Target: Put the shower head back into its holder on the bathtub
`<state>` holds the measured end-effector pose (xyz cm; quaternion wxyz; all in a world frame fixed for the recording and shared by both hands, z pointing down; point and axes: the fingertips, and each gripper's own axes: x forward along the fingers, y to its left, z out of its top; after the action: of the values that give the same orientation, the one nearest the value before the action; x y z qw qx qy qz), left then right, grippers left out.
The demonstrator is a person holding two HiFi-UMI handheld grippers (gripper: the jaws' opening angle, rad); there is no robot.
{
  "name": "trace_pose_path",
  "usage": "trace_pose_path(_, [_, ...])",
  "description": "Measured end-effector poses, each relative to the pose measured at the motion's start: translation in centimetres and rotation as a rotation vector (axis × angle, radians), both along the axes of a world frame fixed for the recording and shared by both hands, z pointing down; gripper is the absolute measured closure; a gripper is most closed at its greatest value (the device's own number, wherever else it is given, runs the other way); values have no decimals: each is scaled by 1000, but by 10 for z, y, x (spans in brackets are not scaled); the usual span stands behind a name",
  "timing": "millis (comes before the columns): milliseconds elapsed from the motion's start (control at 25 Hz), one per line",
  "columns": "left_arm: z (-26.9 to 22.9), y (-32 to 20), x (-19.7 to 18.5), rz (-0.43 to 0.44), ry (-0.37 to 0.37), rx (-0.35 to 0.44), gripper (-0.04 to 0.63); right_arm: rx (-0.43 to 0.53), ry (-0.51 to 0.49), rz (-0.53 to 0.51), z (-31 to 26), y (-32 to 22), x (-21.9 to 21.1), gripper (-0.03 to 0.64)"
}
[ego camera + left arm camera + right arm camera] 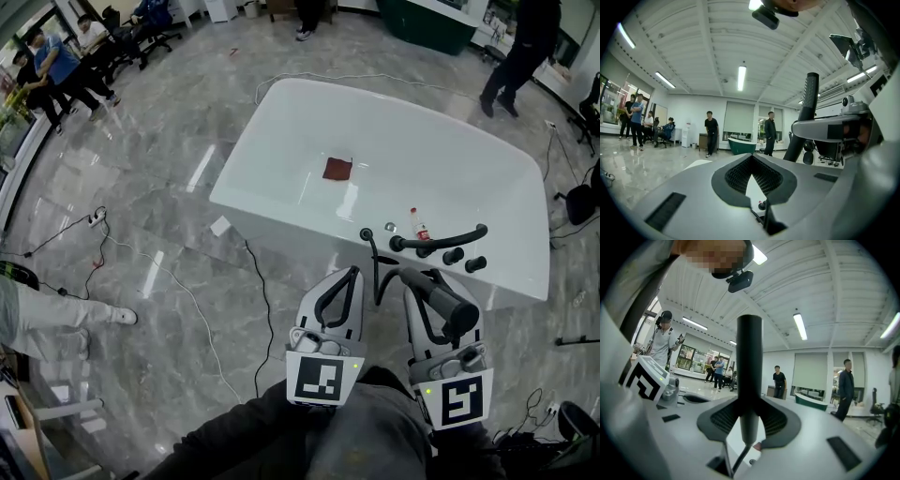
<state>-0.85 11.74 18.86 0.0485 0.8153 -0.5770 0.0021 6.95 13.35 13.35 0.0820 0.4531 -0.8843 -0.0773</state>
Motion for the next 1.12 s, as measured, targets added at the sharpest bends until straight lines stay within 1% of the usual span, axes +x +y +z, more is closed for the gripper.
trace_pose_path(200, [10, -10, -3, 18, 5, -16, 592, 3, 6, 34, 2, -13, 0, 474])
trace_pose_path(400, [13, -37, -6, 10, 0, -34, 592, 5, -3, 37, -4, -39, 3, 475])
trace_pose_path(600, [8, -61, -4, -3, -11, 1, 592, 34, -25, -2, -17, -62, -3, 474])
trace_pose_path(680, [4, -71, -4, -15, -2, 4, 592, 55, -34, -22, -28, -71, -6, 474])
trace_pose_path(920, [-14, -102, -20, -66, 9, 36, 592, 100, -45, -81, -57, -103, -24, 474])
trace_pose_path(1120, [-32, -124, -28, -104, 23, 47, 592, 145, -40, -105, -88, -127, -30, 474])
